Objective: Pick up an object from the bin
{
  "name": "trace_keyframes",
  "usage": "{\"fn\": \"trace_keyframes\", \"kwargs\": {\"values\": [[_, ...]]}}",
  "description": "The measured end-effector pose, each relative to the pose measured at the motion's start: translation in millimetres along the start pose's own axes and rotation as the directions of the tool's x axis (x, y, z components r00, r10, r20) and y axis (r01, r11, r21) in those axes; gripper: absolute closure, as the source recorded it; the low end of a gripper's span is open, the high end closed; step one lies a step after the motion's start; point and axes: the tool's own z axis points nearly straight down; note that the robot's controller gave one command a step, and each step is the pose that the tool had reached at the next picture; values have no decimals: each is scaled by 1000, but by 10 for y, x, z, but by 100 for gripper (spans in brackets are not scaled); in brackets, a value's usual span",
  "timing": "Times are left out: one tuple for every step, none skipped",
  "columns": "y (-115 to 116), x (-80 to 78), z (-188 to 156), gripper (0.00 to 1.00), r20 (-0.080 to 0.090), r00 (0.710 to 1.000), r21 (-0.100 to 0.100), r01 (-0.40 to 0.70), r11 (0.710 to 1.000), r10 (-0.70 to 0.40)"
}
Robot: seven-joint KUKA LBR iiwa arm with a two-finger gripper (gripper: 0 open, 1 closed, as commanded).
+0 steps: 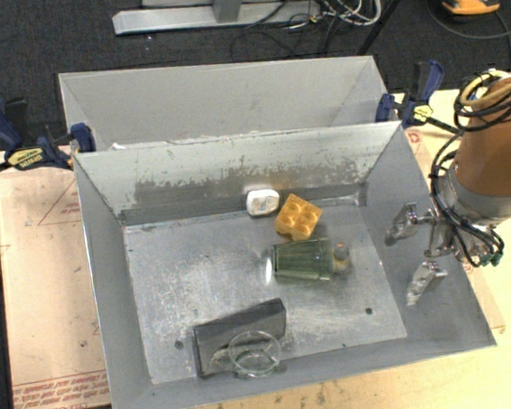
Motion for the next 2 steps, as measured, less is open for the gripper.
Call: {"fn": "trace_keyframes", "kwargs": {"values": [[410, -234, 652, 0, 6, 1000, 1, 29, 1000, -29], [783, -396, 761, 0, -2, 988, 0, -156, 988, 156]]}}
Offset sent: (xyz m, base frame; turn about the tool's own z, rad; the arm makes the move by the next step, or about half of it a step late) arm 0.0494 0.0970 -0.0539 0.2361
